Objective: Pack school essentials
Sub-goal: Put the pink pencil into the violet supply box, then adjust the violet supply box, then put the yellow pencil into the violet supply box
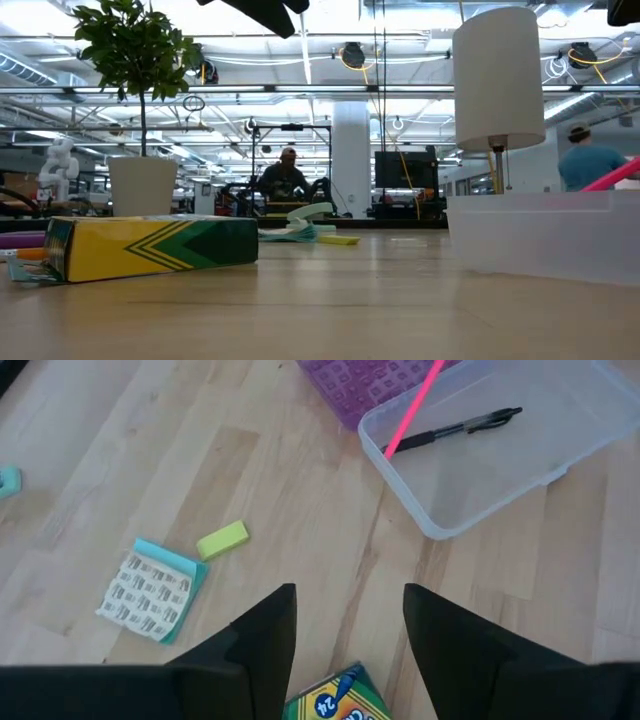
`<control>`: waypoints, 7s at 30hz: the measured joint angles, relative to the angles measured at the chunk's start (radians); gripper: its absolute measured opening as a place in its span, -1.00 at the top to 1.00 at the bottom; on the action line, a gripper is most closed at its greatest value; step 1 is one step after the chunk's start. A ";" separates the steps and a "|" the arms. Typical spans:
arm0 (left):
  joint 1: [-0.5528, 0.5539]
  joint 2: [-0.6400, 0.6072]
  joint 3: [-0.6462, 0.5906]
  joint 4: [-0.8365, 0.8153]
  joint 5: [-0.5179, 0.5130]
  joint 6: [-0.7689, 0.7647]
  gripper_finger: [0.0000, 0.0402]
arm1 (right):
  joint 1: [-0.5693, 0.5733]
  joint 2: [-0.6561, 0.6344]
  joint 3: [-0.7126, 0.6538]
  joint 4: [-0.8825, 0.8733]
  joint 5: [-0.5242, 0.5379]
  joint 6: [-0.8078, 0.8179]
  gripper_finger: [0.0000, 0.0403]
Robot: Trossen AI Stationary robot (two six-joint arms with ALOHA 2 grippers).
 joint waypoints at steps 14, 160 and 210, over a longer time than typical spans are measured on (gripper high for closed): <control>0.000 0.000 0.000 0.002 0.000 -0.001 0.07 | 0.000 0.000 0.000 0.078 -0.001 -0.056 0.67; -0.276 0.003 -0.541 -0.013 0.063 -1.016 0.07 | -0.097 0.022 0.108 0.228 -0.096 -0.573 1.00; -0.276 -0.001 -0.657 0.133 0.030 -1.006 0.84 | -0.098 0.023 0.108 0.228 -0.070 -0.578 1.00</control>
